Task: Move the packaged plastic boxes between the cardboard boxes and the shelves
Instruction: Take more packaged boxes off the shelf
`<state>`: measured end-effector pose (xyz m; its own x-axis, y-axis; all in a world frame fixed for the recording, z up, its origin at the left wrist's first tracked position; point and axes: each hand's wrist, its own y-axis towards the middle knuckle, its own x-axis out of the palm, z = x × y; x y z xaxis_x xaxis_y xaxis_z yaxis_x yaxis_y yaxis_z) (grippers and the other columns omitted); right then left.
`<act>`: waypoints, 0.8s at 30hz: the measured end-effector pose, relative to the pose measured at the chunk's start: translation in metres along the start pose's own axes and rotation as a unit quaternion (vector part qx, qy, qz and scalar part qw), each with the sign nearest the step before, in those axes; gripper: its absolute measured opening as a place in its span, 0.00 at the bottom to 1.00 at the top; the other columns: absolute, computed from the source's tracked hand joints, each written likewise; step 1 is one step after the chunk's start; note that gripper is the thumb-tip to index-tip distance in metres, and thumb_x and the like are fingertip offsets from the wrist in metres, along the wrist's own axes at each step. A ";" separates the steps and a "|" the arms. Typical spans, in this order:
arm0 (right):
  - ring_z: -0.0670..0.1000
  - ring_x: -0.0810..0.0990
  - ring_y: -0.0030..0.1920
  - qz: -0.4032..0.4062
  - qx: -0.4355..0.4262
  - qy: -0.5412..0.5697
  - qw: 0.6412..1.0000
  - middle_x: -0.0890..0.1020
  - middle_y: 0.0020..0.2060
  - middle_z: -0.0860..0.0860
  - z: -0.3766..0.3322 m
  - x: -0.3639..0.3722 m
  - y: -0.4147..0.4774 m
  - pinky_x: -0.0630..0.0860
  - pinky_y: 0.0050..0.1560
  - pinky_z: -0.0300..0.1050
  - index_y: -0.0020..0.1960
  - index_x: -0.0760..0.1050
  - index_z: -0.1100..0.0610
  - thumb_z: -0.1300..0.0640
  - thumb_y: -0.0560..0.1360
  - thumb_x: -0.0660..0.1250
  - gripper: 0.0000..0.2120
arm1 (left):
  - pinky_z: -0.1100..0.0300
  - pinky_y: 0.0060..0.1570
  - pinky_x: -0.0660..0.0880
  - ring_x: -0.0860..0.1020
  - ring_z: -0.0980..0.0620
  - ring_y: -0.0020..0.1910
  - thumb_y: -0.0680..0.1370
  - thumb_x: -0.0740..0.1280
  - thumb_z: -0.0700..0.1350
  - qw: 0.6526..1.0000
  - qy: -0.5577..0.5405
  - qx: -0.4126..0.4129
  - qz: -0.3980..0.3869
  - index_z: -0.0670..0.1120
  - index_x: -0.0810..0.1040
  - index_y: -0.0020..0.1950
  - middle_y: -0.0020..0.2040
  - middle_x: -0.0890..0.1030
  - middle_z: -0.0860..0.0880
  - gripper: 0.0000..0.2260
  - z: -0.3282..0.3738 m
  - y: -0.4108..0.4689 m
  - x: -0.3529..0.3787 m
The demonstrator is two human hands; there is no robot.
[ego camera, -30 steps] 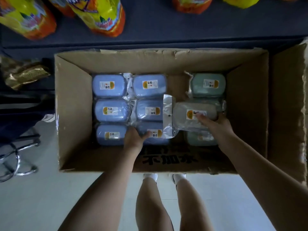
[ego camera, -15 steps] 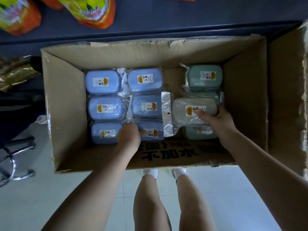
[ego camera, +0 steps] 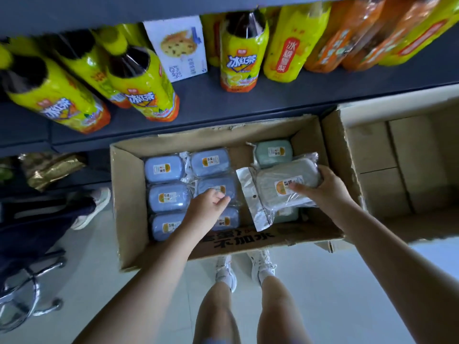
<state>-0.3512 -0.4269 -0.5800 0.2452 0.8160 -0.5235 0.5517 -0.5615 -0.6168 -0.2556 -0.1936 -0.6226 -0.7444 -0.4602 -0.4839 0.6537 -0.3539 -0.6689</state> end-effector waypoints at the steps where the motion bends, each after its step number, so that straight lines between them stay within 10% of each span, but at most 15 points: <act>1: 0.44 0.75 0.39 0.004 -0.003 0.007 1.000 0.77 0.42 0.46 -0.006 -0.006 -0.008 0.69 0.36 0.36 0.59 0.72 0.54 0.51 0.66 0.77 0.25 | 0.65 0.48 0.69 0.79 0.52 0.51 0.79 0.64 0.49 1.000 -0.028 0.005 0.004 0.41 0.77 0.56 0.54 0.82 0.47 0.13 0.014 -0.006 -0.003; 7: 0.49 0.83 0.45 0.012 -0.006 0.120 0.993 0.83 0.45 0.48 -0.022 -0.046 -0.047 0.81 0.47 0.48 0.54 0.75 0.51 0.49 0.63 0.79 0.23 | 0.57 0.46 0.73 0.79 0.44 0.50 0.79 0.62 0.52 0.989 -0.136 0.049 -0.001 0.42 0.77 0.54 0.48 0.81 0.43 0.14 0.098 -0.037 0.003; 11: 0.48 0.83 0.43 0.019 -0.025 0.203 0.979 0.83 0.46 0.50 -0.025 -0.085 -0.060 0.80 0.38 0.38 0.55 0.74 0.53 0.54 0.66 0.77 0.21 | 0.67 0.33 0.65 0.75 0.50 0.41 0.77 0.66 0.51 0.972 -0.232 0.043 0.018 0.42 0.74 0.50 0.40 0.76 0.44 0.12 0.148 -0.053 0.019; 19: 0.51 0.84 0.46 -0.050 -0.057 0.262 0.962 0.84 0.48 0.53 0.023 -0.193 -0.018 0.81 0.40 0.41 0.58 0.76 0.55 0.57 0.69 0.74 0.19 | 0.74 0.39 0.67 0.73 0.62 0.43 0.76 0.68 0.49 0.959 -0.273 0.023 0.076 0.47 0.72 0.51 0.44 0.75 0.57 0.09 0.240 -0.061 0.102; 24: 0.47 0.85 0.41 -0.108 -0.038 0.271 0.956 0.84 0.43 0.50 0.071 -0.251 0.035 0.77 0.35 0.36 0.57 0.77 0.55 0.54 0.74 0.70 0.12 | 0.63 0.43 0.67 0.75 0.54 0.51 0.77 0.66 0.51 0.956 -0.264 -0.029 0.128 0.46 0.73 0.50 0.46 0.76 0.56 0.09 0.289 -0.041 0.178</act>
<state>-0.4502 -0.6610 -0.5125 0.4850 0.8745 0.0042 0.6868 -0.3779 -0.6209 -0.3757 -0.4965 -0.5182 -0.3787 -0.8776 -0.2938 0.7853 -0.1367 -0.6038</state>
